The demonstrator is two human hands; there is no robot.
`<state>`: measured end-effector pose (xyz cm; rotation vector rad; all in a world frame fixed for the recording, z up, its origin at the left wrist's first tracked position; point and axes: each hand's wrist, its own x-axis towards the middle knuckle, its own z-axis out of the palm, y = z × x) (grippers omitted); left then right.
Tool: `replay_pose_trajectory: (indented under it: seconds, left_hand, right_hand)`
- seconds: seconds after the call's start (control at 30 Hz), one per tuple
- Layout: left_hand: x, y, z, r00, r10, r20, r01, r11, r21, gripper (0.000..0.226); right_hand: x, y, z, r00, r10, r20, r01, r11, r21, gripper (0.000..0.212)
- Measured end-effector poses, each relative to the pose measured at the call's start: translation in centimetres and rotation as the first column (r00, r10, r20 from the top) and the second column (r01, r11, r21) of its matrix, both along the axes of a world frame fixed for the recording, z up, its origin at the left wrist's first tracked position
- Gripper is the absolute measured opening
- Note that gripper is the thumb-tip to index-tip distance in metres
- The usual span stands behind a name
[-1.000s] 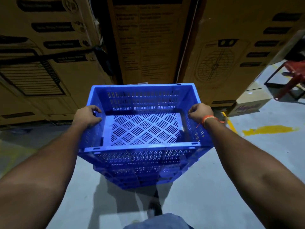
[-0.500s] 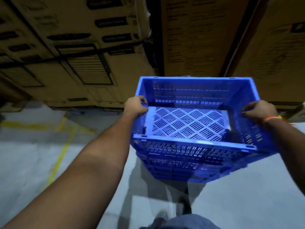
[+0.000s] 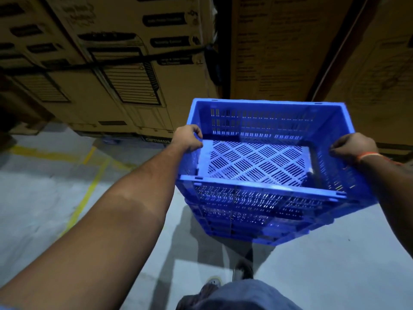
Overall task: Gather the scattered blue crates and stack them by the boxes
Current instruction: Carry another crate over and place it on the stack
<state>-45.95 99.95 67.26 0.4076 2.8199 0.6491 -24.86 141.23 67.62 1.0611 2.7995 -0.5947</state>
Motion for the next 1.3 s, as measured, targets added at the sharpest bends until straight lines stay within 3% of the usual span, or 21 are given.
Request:
replay_pose_trajectory:
  seconds: [0.23,0.67,1.3]
  left_hand:
    - [0.6,0.4,1.3,1.000,-0.010,-0.012,0.008,0.995,-0.096,0.013]
    - [1.7,-0.6,-0.3,0.996,0.084,-0.023,-0.084,0.996,0.010,0.009]
    - [0.2,0.0,-0.9,0.999,0.052,0.000,-0.052,0.998,-0.034,0.009]
  right_hand:
    - [-0.2,0.8,-0.3,0.999,0.026,0.021,-0.027,0.999,0.018,0.008]
    - [-0.5,0.1,0.0,0.998,0.064,0.016,-0.065,0.997,0.035,0.006]
    - [1.7,-1.9,0.7,0.997,-0.076,-0.018,0.075,0.997,-0.033,0.014]
